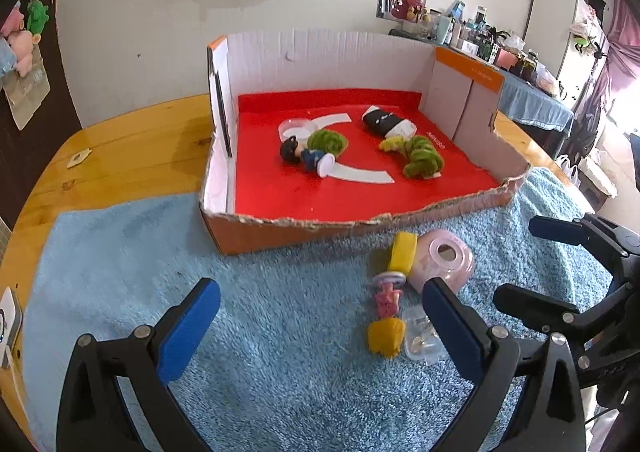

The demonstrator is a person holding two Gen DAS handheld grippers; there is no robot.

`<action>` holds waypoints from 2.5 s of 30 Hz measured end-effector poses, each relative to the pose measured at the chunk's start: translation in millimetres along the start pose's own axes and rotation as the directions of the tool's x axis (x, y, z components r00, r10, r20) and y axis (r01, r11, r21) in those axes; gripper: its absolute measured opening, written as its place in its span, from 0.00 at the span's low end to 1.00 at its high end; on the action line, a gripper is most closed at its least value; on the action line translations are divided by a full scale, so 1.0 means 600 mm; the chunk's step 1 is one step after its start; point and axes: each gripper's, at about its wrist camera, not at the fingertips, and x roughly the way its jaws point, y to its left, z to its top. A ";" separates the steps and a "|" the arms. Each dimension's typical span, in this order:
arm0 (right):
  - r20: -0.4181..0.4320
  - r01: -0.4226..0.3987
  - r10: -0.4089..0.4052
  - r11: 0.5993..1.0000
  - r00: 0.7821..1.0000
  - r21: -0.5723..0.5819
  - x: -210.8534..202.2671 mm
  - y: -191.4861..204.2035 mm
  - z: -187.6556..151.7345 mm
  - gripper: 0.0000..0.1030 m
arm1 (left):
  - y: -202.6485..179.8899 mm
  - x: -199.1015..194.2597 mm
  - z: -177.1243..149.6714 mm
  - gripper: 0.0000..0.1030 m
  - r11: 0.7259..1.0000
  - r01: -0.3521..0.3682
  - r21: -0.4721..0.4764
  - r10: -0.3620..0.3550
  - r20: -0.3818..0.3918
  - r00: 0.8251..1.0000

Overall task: Organize objects
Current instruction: 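Withdraw both open tools from the box back toward the towel, then grasp the pink round device with the right tool while the left tool grasps the yellow-and-pink toy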

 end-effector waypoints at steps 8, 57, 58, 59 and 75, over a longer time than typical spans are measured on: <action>-0.019 -0.001 0.001 1.000 1.000 0.015 0.010 -0.009 -0.003 0.95 | 0.003 0.017 -0.009 1.00 1.000 0.021 -0.001 -0.021 -0.031 0.999; -0.072 -0.019 0.012 0.995 0.997 -0.095 0.069 0.029 0.028 0.53 | -0.013 0.023 -0.027 0.52 0.989 0.047 0.139 -0.039 -0.056 0.998; -0.071 -0.019 0.012 0.995 0.997 -0.098 0.067 0.030 0.027 0.50 | -0.015 0.022 -0.028 0.43 0.989 0.051 0.142 -0.044 -0.054 0.998; -0.070 -0.021 0.014 0.995 0.997 -0.096 0.065 0.030 0.026 0.50 | -0.017 0.021 -0.028 0.39 0.988 0.059 0.145 -0.052 -0.053 0.997; -0.008 -0.099 0.099 0.995 0.995 -0.009 0.030 0.028 0.010 0.50 | -0.006 0.007 -0.027 0.21 0.988 0.129 0.079 -0.126 -0.040 0.991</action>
